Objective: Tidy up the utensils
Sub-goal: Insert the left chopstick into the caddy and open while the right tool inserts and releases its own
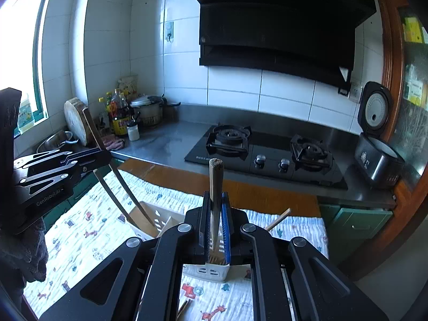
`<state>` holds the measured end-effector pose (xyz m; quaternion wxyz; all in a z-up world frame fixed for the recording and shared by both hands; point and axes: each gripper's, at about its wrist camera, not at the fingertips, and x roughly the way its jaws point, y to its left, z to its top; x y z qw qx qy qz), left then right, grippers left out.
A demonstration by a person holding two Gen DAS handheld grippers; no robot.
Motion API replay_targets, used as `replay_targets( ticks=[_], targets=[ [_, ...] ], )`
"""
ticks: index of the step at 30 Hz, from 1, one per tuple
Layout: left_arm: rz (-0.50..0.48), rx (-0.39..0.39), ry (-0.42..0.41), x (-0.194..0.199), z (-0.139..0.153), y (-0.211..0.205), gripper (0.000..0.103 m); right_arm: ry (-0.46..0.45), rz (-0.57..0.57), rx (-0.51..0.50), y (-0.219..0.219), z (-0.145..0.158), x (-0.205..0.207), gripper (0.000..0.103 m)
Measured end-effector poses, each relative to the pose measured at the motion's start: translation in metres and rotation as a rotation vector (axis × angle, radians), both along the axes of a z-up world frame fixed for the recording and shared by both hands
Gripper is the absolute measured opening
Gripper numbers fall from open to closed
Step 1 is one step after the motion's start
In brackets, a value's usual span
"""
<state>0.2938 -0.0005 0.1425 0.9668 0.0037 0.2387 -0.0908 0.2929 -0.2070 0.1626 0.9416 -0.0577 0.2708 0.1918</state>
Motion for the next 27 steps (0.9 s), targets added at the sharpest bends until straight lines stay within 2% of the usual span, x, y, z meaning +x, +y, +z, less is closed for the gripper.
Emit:
replay_targets(
  ticks=[13,19,27],
  targets=[
    [0.003,0.005,0.097,0.013,-0.037,0.003,0.006,0.089,0.009,-0.012,0.006,-0.043,0.009,0.008],
    [0.010,-0.006,0.133,0.016,-0.046,0.008,0.006,0.105,0.005,-0.014,0.008,-0.052,0.012,0.008],
    [0.018,-0.005,0.141,0.017,-0.050,0.011,0.007,0.109,0.001,-0.014,0.008,-0.056,0.012,0.008]
  ],
)
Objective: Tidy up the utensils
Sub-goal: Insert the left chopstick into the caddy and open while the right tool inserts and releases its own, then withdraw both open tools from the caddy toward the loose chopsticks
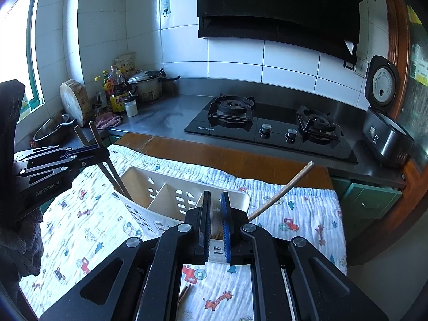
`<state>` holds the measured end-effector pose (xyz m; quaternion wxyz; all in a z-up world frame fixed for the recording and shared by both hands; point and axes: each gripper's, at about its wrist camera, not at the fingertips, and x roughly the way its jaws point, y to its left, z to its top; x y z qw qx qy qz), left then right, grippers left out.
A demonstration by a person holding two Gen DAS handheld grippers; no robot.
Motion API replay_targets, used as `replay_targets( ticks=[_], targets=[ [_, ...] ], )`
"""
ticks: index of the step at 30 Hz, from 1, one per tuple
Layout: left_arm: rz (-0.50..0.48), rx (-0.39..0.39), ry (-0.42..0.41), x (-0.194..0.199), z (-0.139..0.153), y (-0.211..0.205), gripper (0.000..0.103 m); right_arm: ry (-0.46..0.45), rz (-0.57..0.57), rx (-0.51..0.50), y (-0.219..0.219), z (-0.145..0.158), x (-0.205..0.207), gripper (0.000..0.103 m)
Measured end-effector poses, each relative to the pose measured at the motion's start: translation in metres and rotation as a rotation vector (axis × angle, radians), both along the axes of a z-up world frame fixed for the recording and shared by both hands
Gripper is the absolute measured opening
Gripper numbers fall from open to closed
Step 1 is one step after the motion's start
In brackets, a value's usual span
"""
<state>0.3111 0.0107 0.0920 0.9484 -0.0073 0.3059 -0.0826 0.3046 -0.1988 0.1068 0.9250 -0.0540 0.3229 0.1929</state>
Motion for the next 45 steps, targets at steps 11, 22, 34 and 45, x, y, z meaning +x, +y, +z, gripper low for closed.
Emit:
replay_targets(
  ticks=[11,22,34,45],
  targets=[
    [0.002,-0.014,-0.039,-0.017,0.014,0.001,0.029,-0.059,-0.025,0.009,-0.010,0.017,-0.015,0.036],
    [-0.017,-0.025,-0.129,-0.078,0.035,0.003,0.052,-0.150,-0.047,-0.003,-0.024,0.041,-0.064,0.058],
    [-0.018,-0.059,-0.114,-0.154,0.004,0.016,0.068,-0.163,-0.022,0.012,-0.027,0.027,-0.132,0.075],
    [0.043,-0.077,-0.030,-0.205,-0.054,0.039,0.070,-0.077,-0.008,0.028,-0.025,-0.033,-0.182,0.079]
  ],
)
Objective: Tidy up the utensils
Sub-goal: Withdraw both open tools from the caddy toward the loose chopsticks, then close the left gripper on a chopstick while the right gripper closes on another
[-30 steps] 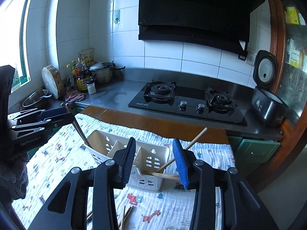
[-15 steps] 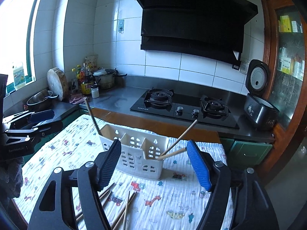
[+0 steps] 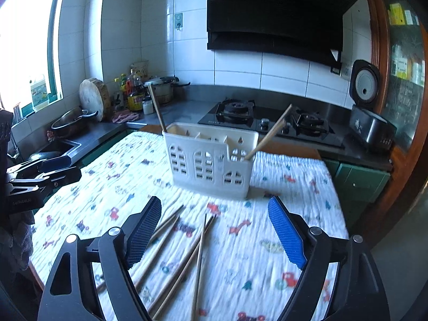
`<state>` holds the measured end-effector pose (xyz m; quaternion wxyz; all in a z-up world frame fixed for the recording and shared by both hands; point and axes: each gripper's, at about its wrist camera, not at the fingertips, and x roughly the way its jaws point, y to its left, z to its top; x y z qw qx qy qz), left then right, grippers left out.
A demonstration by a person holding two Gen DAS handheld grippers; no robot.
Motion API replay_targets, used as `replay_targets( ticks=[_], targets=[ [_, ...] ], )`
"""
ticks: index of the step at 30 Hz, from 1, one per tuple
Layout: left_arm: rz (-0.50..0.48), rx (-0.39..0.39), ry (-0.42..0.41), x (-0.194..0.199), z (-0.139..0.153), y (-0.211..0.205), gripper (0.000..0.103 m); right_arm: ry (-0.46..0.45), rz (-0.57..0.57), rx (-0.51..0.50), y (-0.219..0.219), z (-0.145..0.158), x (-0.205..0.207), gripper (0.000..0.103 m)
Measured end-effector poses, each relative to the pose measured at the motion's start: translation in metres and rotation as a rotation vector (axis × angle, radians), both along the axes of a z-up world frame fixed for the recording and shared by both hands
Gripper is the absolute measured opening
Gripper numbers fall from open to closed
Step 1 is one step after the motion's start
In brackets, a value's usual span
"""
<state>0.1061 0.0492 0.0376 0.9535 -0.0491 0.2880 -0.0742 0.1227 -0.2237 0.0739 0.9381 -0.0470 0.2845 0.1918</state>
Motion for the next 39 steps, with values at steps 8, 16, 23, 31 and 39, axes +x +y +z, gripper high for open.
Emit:
replay_targets(
  ticks=[8,16,23,31,39],
  targets=[
    [0.020,-0.012,0.078,-0.021,-0.046,0.011,0.070,0.092,-0.001,0.001,0.003,-0.052,-0.023,0.079],
    [-0.019,0.018,0.174,-0.029,-0.084,0.001,0.060,0.188,-0.015,-0.001,0.004,-0.097,-0.036,0.067],
    [-0.090,0.007,0.246,-0.021,-0.106,-0.017,0.042,0.246,-0.026,-0.015,0.005,-0.120,-0.038,0.053],
    [-0.130,0.004,0.290,-0.009,-0.118,-0.031,0.023,0.300,-0.040,0.018,0.001,-0.136,-0.038,0.042],
    [-0.133,-0.001,0.312,-0.001,-0.127,-0.033,0.014,0.309,-0.036,0.031,0.003,-0.138,-0.038,0.037]
  ],
)
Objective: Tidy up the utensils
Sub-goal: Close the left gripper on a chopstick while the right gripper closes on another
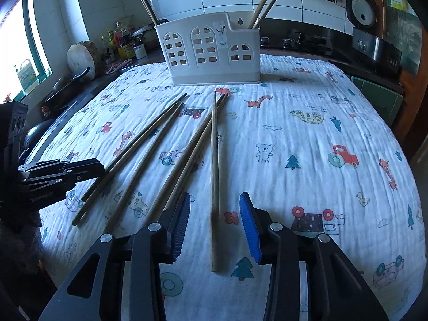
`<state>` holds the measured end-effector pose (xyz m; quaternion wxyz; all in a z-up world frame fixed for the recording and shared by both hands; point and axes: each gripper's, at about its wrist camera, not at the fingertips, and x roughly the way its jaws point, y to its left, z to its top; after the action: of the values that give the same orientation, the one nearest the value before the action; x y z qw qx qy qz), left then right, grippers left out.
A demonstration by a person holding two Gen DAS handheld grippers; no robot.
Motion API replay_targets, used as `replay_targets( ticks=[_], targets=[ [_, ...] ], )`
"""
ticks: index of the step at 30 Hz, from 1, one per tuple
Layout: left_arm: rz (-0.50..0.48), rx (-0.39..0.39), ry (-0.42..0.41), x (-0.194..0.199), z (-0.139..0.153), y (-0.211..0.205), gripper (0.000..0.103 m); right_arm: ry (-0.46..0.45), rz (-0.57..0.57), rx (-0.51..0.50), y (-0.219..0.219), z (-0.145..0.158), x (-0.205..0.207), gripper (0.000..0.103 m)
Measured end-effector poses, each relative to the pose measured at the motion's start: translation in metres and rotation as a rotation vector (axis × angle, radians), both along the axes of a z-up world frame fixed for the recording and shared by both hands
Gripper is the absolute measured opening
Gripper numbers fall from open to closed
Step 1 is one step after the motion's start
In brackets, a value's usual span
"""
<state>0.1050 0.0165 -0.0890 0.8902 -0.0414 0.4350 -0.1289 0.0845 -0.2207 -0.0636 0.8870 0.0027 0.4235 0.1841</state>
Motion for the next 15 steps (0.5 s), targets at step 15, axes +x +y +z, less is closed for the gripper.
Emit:
replay_targets(
  ticks=[15],
  targets=[
    [-0.009,0.056,0.004,0.003,-0.006,-0.010,0.012,0.014,-0.006,0.004,-0.001,-0.005,0.002,0.032]
  ],
)
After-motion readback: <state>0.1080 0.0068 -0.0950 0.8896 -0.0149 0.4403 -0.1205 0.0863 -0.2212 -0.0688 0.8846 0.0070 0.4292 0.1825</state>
